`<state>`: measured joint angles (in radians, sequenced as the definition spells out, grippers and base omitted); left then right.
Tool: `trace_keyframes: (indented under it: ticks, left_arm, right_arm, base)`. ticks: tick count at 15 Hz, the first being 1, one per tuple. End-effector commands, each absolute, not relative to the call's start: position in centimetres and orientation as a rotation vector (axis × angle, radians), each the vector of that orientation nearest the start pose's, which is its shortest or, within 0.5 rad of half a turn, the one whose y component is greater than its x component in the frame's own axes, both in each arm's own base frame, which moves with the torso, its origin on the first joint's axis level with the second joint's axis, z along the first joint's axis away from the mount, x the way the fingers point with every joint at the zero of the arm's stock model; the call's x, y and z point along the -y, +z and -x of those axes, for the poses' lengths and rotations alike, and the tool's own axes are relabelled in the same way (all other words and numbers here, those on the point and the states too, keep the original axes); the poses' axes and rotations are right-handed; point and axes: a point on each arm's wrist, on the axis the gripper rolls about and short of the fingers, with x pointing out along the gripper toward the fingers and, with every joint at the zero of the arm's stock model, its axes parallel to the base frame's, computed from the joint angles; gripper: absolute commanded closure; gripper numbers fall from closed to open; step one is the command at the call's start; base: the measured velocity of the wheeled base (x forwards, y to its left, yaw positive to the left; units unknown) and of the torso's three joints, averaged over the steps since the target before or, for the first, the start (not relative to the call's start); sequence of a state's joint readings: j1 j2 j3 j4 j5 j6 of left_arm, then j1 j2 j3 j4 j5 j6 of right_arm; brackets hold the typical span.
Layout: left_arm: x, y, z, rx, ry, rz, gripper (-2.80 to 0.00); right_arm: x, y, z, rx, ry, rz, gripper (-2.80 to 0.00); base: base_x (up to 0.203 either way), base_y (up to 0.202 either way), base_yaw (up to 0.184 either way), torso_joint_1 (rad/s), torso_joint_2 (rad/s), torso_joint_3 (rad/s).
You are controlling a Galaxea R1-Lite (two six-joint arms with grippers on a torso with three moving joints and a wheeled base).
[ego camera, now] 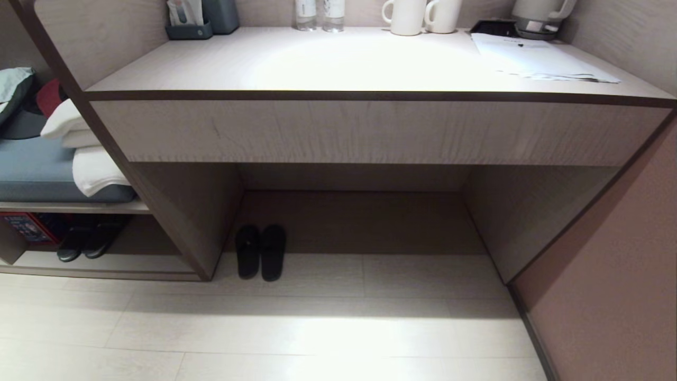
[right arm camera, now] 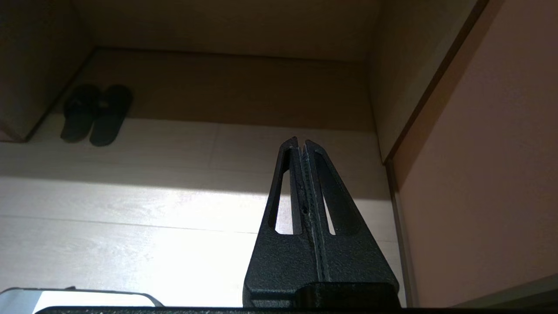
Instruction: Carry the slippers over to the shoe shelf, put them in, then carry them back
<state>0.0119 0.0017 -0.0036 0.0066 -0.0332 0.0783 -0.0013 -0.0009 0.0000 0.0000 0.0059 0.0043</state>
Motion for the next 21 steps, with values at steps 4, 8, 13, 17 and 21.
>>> trace_keyframes:
  ticks: [4, 8, 13, 17, 21]
  left_arm:
    - [0.1, 7.58, 2.28, -0.005, -0.023, -0.078, 0.0]
    - [0.11, 7.59, 2.28, 0.001, -0.022, -0.078, 0.0]
    - [0.11, 7.61, 2.28, 0.002, -0.023, -0.066, 0.0]
    - [0.11, 7.61, 2.28, 0.002, -0.023, -0.066, 0.0]
    - [0.11, 7.61, 2.29, 0.004, -0.023, -0.066, 0.0]
  right_arm:
    - [-0.01, 7.54, 2.29, 0.002, 0.006, -0.005, 0.0]
    - [-0.02, 7.54, 2.29, 0.002, 0.005, -0.005, 0.0]
    - [-0.01, 7.54, 2.29, 0.002, 0.006, -0.005, 0.0]
    - [-0.01, 7.55, 2.28, 0.0, 0.006, -0.002, 0.0]
    - [-0.01, 7.56, 2.29, 0.003, 0.006, -0.003, 0.0]
  base:
    - [0.0, 0.0, 0.0, 0.001, 0.01, 0.201]
    - [0.0, 0.0, 0.0, -0.001, 0.0, 0.184]
    - [0.0, 0.0, 0.0, 0.0, 0.0, 0.03]
    - [0.0, 0.0, 0.0, 0.0, 0.0, 0.0]
    - [0.0, 0.0, 0.0, 0.0, 0.0, 0.0]
